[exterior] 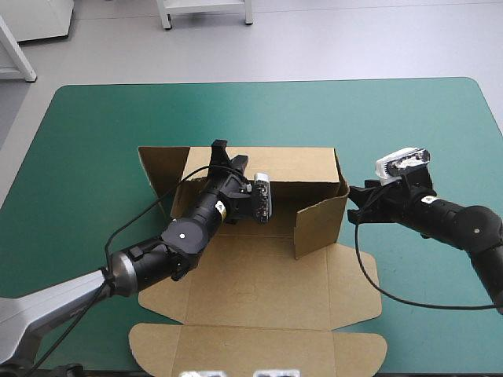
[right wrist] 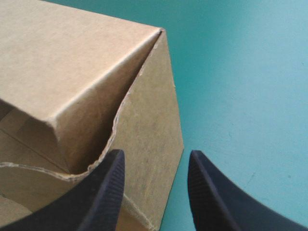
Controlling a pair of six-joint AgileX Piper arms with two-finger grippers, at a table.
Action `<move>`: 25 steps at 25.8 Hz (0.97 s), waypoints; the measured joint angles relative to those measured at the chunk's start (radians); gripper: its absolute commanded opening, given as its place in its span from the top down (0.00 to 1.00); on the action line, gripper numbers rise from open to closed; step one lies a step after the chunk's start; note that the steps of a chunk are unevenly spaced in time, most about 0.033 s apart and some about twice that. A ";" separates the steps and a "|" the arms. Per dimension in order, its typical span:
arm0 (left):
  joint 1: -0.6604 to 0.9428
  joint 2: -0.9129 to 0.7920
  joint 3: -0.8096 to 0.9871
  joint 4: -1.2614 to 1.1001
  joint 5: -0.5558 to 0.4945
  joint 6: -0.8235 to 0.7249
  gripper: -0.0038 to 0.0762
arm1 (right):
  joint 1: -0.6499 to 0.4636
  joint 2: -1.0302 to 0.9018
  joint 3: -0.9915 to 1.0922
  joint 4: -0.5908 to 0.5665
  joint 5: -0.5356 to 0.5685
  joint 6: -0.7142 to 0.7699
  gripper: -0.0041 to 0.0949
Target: Fold the box
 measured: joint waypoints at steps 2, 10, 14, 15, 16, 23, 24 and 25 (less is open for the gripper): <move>0.000 0.004 0.000 0.003 0.001 0.000 0.96 | 0.000 -0.009 0.036 0.082 -0.012 -0.097 0.57; 0.000 0.007 0.000 0.009 0.005 0.000 0.96 | 0.004 -0.058 0.108 0.241 -0.035 -0.296 0.57; 0.000 0.007 0.000 0.009 0.005 0.000 0.96 | 0.007 -0.072 0.142 0.248 -0.029 -0.367 0.57; 0.000 0.007 0.000 0.009 0.005 0.000 0.96 | 0.007 -0.072 0.146 0.255 -0.026 -0.383 0.57; 0.000 0.007 0.000 0.009 0.005 0.000 0.96 | 0.007 -0.072 0.150 0.267 -0.024 -0.401 0.57; 0.000 0.007 0.000 0.011 0.006 0.000 0.96 | 0.008 -0.073 0.181 0.334 0.003 -0.537 0.56; 0.000 0.007 0.000 0.012 0.006 0.000 0.96 | 0.008 -0.073 0.181 0.337 0.004 -0.549 0.51; 0.000 0.007 0.000 0.012 0.006 0.000 0.96 | 0.008 -0.073 0.181 0.343 0.004 -0.577 0.47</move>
